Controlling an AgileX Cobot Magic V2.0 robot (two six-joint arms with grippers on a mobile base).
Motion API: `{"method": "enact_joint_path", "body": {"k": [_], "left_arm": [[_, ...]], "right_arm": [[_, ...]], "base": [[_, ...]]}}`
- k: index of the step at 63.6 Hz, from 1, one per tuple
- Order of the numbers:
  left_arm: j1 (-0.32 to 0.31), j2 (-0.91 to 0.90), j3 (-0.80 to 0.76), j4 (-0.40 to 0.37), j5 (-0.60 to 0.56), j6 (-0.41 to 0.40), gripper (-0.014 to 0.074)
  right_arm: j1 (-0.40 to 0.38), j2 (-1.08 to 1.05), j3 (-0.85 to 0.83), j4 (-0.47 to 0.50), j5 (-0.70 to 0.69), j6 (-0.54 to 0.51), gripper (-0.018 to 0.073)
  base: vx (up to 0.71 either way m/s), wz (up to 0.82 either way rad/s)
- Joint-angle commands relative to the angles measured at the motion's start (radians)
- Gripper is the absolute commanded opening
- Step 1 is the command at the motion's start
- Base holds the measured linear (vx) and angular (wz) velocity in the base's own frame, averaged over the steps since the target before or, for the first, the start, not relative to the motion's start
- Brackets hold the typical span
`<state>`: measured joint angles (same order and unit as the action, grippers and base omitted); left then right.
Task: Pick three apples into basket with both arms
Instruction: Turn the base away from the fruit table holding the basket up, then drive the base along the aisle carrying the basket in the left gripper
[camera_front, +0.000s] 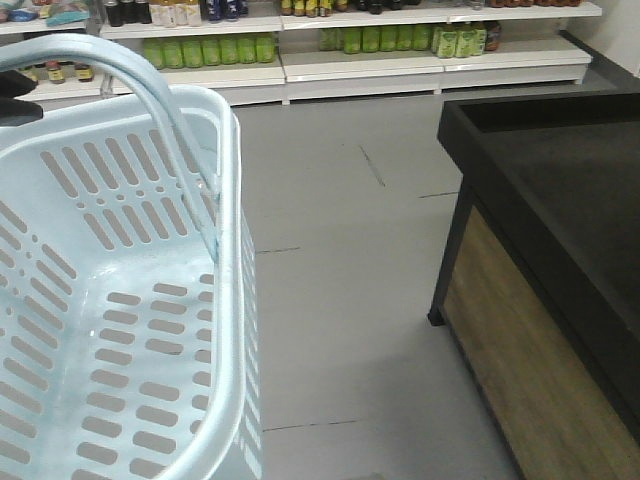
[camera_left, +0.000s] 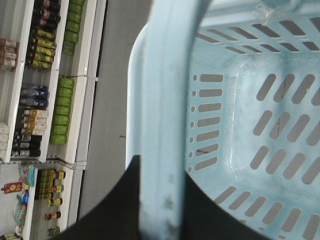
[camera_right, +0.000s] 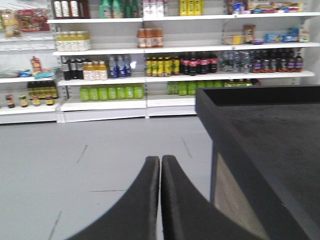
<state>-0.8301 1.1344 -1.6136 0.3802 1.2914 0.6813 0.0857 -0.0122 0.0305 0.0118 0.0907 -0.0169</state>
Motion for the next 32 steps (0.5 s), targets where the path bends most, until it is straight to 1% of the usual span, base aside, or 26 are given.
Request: {"method": "enact_joint_path", "body": {"k": [1, 18, 32], "left_arm": [[-0.005, -0.019, -0.028, 0.026, -0.043, -0.006, -0.0006], [-0.005, -0.019, -0.028, 0.026, -0.043, -0.006, -0.0006], [-0.005, -0.019, -0.028, 0.026, -0.043, -0.006, -0.0006]], "right_arm": [[-0.005, 0.010, 0.010, -0.003, -0.077, -0.007, -0.0008], [-0.005, 0.010, 0.010, -0.003, -0.077, -0.007, -0.0008], [-0.005, 0.010, 0.010, -0.003, -0.077, -0.007, -0.0008]], "base": [[0.10, 0.38], [0.08, 0.32], [0.05, 0.19]]}}
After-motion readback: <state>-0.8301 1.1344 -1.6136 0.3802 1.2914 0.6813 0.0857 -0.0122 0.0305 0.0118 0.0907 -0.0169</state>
